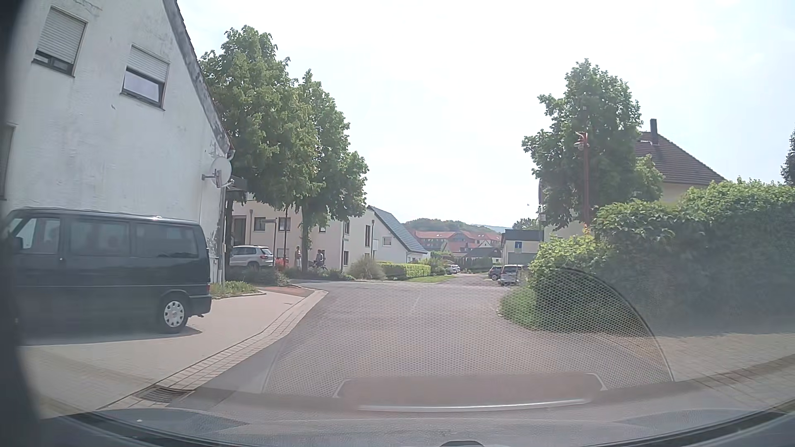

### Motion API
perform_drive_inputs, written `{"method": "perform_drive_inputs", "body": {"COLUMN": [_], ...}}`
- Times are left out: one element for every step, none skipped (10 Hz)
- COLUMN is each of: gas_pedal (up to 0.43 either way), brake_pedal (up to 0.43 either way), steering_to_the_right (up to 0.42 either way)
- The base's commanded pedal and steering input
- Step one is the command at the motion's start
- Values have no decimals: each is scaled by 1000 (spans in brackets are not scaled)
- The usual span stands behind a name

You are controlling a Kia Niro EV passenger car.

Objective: Follow the waypoints while adhering to traffic rules and regulations

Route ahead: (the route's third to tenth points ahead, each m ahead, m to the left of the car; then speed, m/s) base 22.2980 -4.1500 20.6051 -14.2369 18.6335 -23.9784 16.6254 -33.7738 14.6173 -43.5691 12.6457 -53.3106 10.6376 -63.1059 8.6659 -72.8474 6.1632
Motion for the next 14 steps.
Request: {"method": "perform_drive_inputs", "body": {"gas_pedal": [0, 0, 0, 0, 0, 0, 0, 0, 0, 0, 0, 0, 0, 0], "brake_pedal": [0, 0, 0, 0, 0, 0, 0, 0, 6, 49, 79, 140, 165, 165], "steering_to_the_right": [0, 0, 0, 0, 0, 0, 0, 0, 0, 0, 0, 0, 0, 0]}}
